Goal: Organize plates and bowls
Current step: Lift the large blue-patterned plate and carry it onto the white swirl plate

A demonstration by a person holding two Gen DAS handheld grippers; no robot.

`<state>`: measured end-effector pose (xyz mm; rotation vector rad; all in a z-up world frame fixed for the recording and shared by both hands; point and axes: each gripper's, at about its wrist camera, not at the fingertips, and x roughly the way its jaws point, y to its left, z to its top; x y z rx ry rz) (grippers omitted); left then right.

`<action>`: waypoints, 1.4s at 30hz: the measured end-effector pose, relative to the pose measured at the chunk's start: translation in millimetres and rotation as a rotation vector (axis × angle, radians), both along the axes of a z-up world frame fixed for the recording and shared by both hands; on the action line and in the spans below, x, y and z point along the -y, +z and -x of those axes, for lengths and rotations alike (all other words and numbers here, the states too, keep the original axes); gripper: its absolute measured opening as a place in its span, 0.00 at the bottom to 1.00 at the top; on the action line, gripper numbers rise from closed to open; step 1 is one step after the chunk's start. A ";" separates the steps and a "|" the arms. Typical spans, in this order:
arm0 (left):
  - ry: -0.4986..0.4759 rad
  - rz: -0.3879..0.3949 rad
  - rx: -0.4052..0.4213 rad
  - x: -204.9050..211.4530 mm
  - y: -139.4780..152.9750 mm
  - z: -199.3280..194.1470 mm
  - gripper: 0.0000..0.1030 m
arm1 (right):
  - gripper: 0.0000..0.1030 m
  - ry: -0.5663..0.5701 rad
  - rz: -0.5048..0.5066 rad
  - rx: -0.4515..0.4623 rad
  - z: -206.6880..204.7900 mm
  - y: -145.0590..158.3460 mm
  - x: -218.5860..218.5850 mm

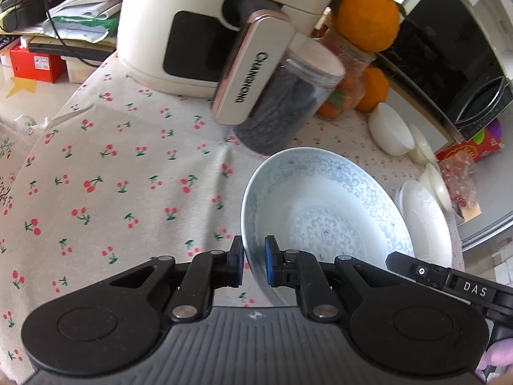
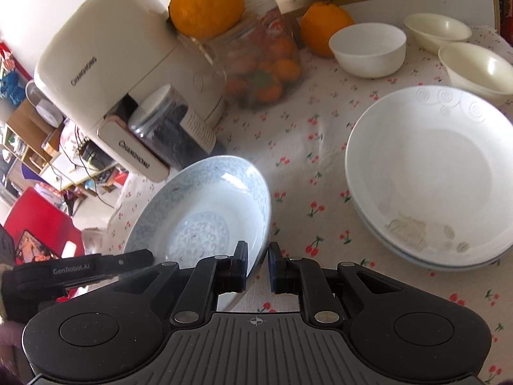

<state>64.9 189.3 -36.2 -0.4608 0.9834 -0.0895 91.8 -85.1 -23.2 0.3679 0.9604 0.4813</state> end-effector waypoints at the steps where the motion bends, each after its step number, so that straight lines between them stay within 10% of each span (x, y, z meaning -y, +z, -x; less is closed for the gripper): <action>1: -0.004 0.000 0.003 2.0 1.2 -0.3 0.11 | 0.13 -0.004 -0.001 0.003 -0.8 1.5 2.2; 42: -0.198 -0.015 0.074 155.1 13.1 -50.4 0.12 | 0.13 -0.277 -0.031 0.025 -22.7 13.6 163.8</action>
